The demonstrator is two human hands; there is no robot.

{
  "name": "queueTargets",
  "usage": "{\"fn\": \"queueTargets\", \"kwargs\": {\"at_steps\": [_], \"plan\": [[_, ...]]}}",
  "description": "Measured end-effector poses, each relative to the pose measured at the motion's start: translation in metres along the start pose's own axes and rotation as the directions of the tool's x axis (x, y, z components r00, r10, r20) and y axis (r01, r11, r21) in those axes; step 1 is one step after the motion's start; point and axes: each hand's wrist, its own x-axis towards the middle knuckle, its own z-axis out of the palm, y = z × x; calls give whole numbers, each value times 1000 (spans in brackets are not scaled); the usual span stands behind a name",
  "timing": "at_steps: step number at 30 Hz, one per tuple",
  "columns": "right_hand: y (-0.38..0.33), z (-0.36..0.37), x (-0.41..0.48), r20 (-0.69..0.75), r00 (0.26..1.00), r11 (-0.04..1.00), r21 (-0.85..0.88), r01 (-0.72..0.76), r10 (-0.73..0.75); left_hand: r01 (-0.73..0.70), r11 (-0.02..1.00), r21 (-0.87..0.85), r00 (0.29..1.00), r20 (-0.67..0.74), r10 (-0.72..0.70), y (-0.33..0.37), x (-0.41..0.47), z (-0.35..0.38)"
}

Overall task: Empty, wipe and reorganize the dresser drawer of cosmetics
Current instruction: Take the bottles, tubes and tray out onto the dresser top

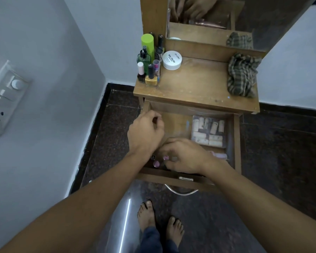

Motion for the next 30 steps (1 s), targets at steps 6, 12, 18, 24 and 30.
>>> {"fn": "queueTargets", "kwargs": {"at_steps": [6,12,18,24,30], "plan": [[-2,9,9,12,999,997,-54,-51,52,-20,1000,-18,999,-26,20,-3,-4,-1],[-7,-2,8,-80,997,996,-80,-25,19,-63,997,-49,995,-85,59,2,-2,-3],[-12,-65,-2,-418,905,994,-34,-99,76,-88,992,-87,985,-156,74,9,6,-7],[-10,-136,47,-703,679,976,189,-109,212,-73,984,-160,980,-194,41,19,20,-3],[-1,-164,108,-720,676,986,80,-143,156,-125,979,-161,977,-194,92,15,26,6]]}}
